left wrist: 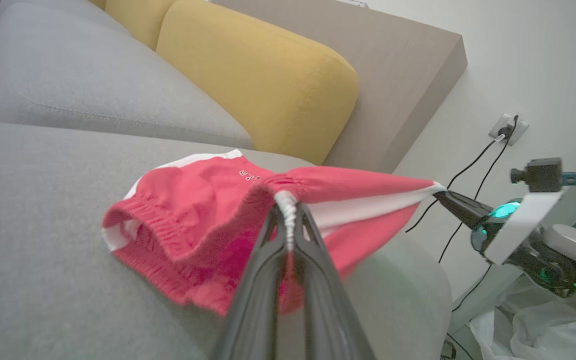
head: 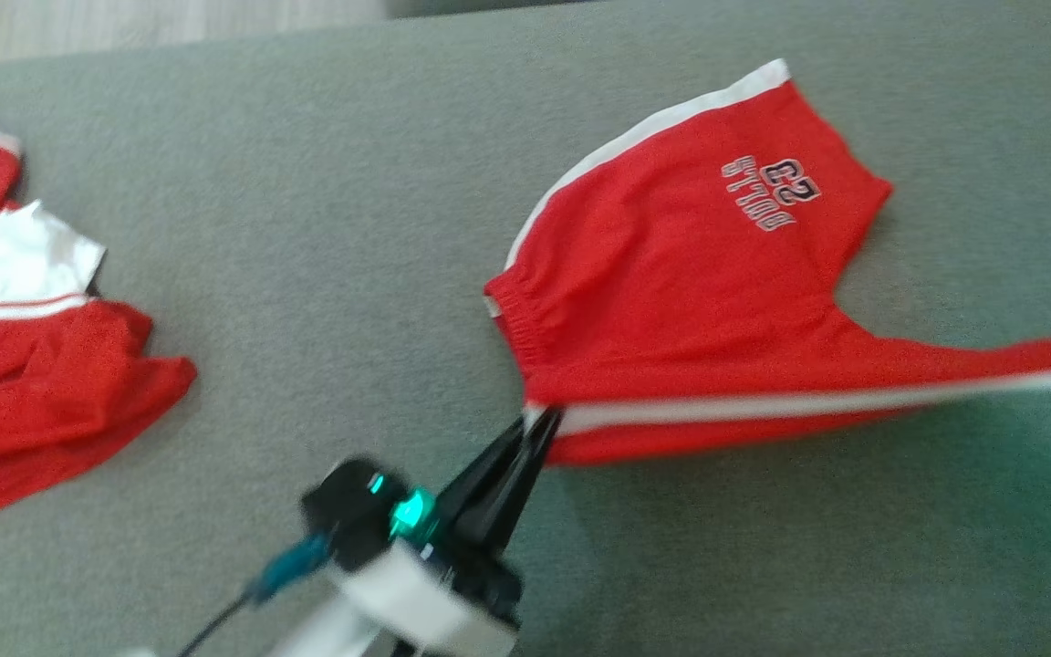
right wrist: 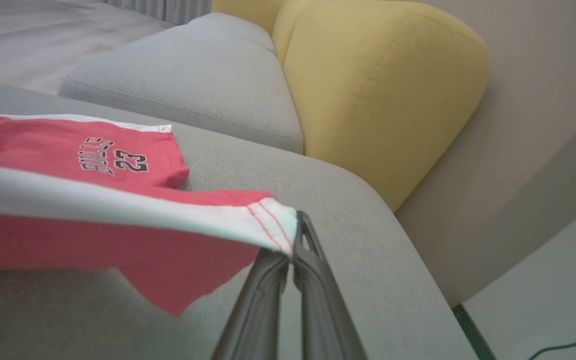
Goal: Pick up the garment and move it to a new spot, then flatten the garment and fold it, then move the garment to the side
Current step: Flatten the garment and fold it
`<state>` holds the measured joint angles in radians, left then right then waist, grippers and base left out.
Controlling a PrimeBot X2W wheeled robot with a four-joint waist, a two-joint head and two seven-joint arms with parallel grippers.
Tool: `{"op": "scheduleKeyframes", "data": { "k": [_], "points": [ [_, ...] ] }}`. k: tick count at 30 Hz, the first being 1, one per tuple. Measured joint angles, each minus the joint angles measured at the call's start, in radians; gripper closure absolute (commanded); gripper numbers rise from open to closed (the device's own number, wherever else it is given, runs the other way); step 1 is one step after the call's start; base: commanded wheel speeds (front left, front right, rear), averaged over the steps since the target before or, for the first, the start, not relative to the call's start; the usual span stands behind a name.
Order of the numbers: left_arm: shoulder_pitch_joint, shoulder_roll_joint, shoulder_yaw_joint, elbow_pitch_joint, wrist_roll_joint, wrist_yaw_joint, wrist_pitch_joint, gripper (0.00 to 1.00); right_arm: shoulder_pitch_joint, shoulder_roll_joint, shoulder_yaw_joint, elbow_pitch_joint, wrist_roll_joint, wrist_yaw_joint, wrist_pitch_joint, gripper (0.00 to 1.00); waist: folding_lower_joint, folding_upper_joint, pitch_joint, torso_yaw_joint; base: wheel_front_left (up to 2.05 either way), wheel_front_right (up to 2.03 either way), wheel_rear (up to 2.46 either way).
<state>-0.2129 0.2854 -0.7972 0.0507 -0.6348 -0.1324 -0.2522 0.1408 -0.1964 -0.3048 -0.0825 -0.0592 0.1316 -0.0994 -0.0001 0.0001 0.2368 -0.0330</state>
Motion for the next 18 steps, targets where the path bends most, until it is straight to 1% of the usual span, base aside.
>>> {"op": "scheduleKeyframes", "data": {
  "k": [3, 7, 10, 13, 18],
  "points": [
    [-0.111, -0.035, -0.048, 0.055, -0.046, 0.000, 0.000, 1.00, -0.103, -0.077, 0.026, 0.080, 0.008, 0.000, 0.047, 1.00, 0.0002, 0.0000, 0.019, 0.026, 0.00, 0.00, 0.00],
    [-0.242, -0.076, -0.052, 0.136, -0.100, 0.000, 0.000, 1.00, -0.246, -0.177, 0.093, 0.168, 0.030, 0.000, 0.088, 1.00, 0.0003, 0.0000, 0.055, 0.058, 0.00, 0.00, 0.00],
    [-0.302, -0.102, -0.053, 0.186, -0.124, 0.000, 0.000, 1.00, -0.366, -0.233, 0.142, 0.231, 0.042, 0.000, 0.109, 1.00, 0.0004, -0.0001, 0.083, 0.079, 0.00, 0.00, 0.00],
    [-0.339, -0.121, -0.053, 0.233, -0.152, 0.000, 0.000, 1.00, -0.465, -0.269, 0.199, 0.279, 0.050, 0.000, 0.123, 1.00, 0.0004, 0.0000, 0.106, 0.102, 0.00, 0.00, 0.00],
    [-0.381, -0.144, -0.046, 0.299, -0.186, 0.000, 0.000, 1.00, -0.593, -0.315, 0.325, 0.383, 0.072, 0.000, 0.158, 1.00, 0.0004, -0.0001, 0.137, 0.131, 0.00, 0.00, 0.00]
  ]
}}
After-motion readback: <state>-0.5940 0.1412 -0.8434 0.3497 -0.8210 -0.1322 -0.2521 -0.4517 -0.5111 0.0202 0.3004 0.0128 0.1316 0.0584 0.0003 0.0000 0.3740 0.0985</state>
